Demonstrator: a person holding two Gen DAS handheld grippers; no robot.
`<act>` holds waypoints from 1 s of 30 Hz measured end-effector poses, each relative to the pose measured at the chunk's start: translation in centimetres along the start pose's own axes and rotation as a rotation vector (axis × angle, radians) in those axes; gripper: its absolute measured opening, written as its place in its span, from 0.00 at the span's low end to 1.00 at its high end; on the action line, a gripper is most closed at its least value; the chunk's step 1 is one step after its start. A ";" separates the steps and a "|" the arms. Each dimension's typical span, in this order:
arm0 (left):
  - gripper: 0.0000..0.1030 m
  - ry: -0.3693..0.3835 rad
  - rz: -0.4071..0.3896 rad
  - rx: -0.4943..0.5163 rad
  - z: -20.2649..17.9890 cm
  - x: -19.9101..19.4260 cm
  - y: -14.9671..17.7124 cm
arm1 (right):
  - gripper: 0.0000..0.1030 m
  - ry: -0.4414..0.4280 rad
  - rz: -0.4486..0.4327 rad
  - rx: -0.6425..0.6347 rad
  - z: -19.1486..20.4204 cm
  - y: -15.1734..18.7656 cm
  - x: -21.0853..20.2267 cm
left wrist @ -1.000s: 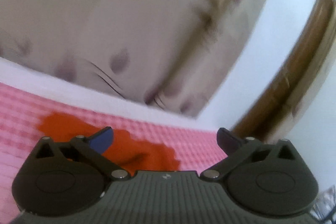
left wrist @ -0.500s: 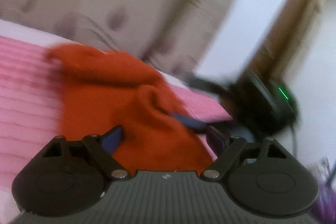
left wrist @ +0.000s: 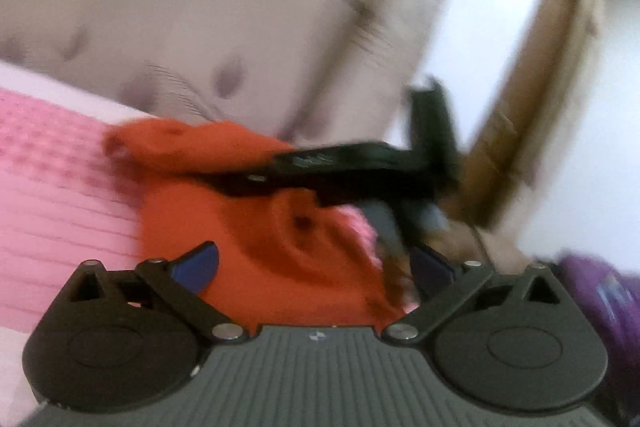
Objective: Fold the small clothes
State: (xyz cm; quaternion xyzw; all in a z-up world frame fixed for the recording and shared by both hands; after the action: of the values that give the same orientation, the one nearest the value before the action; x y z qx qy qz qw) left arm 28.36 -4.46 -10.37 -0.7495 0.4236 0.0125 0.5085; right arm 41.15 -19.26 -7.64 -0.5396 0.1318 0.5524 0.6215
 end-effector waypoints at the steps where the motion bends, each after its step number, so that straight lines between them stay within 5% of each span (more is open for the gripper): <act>1: 0.98 -0.026 -0.008 -0.033 0.7 -0.1 -0.1 | 0.29 -0.014 -0.029 0.028 -0.3 0.0 -0.4; 4: 0.98 -0.035 -0.007 -0.132 2.5 0.4 -0.6 | 0.21 -0.085 -0.134 0.178 -2.2 0.3 -2.5; 9: 0.99 -0.053 -0.022 -0.198 3.9 -0.8 -0.8 | 0.17 -0.322 -0.311 0.634 -10.1 4.7 -6.4; 12: 0.99 -0.060 -0.013 -0.182 3.1 -0.8 -0.8 | 0.18 -0.467 -0.270 0.835 -13.8 8.4 -6.0; 14: 0.99 -0.067 0.000 -0.159 2.2 -0.5 -0.7 | 0.18 -0.429 -0.202 0.853 -14.5 9.6 -5.8; 17: 0.99 -0.077 0.007 -0.105 1.0 -0.9 0.0 | 0.20 -0.239 -0.238 0.726 -14.1 8.9 -8.2; 20: 1.00 -0.088 0.002 -0.074 0.3 -0.7 0.0 | 0.23 0.014 -0.324 0.413 -10.3 6.7 -11.9; 23: 1.00 -0.105 -0.010 -0.082 0.3 -0.7 -0.1 | 0.25 0.012 -0.329 0.047 -3.4 5.2 -13.1; 25: 1.00 -0.114 -0.020 -0.106 0.7 -1.0 -0.3 | 0.36 0.099 -0.276 -0.171 0.8 4.5 -11.8; 27: 1.00 -0.114 -0.026 -0.144 1.2 -1.2 -0.4 | 0.75 0.176 -0.191 -0.329 3.4 4.1 -9.3; 30: 0.98 -0.115 -0.023 -0.206 2.1 -1.3 -0.5 | 0.83 0.251 -0.124 -0.494 5.7 3.7 -5.6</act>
State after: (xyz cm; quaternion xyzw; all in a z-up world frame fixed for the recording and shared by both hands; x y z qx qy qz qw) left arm 28.69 -2.01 -10.42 -0.8006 0.3818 0.0931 0.4524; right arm 33.69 -18.35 -3.16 -0.7459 0.0359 0.4577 0.4825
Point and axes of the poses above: each gripper's, at about its wrist camera, not at the fingertips, and x roughly the way its jaws point, z to its left, y to its underside, the point moved 6 cm from there along x, roughly the way its jaws point, and after that the axes turned 13 degrees about z, right-handed, at the moved point
